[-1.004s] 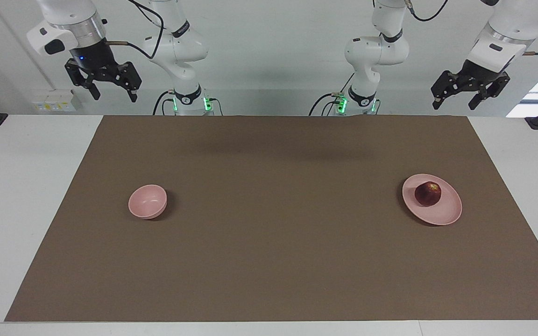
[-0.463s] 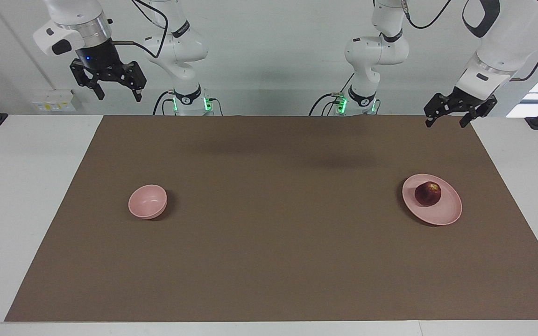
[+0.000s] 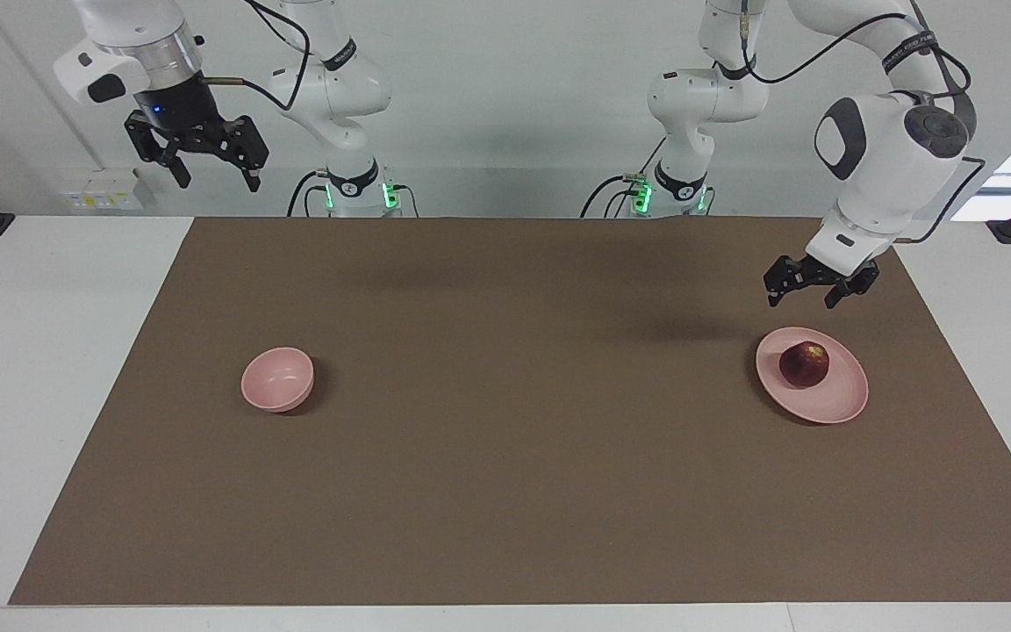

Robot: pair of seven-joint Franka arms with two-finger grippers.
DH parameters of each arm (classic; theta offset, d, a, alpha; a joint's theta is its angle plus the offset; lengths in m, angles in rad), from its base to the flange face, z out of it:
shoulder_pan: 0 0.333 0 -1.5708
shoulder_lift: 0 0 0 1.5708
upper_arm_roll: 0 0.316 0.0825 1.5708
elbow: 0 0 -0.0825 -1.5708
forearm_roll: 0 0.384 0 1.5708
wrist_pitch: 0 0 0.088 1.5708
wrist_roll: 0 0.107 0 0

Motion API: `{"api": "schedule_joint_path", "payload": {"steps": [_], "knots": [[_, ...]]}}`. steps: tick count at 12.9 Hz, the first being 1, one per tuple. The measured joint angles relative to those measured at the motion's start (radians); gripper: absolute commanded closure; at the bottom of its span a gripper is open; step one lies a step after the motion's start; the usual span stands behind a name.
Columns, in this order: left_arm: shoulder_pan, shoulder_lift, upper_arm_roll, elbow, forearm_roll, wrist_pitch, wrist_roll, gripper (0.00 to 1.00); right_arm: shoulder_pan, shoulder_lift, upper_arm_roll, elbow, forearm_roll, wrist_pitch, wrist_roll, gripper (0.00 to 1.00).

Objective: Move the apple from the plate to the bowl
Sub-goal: 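Reach the left gripper down to the apple on the pink plate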

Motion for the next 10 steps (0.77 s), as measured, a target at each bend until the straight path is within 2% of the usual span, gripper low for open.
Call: {"api": "schedule_joint_path", "payload": {"steps": [2,5,10], "knots": [[0.042,0.051,0.002,-0.031,0.0,0.096,0.043,0.0,0.0,0.0,0.003,0.0,0.0,0.0,0.0,0.0],[0.05,0.127,-0.001,-0.034,0.0,0.169,0.046,0.0,0.0,0.0,0.005,0.0,0.0,-0.002,0.0,0.0],[0.05,0.136,-0.005,-0.033,0.0,0.188,0.037,0.0,0.001,-0.004,0.005,-0.008,0.0,-0.004,0.0,0.0]]}}
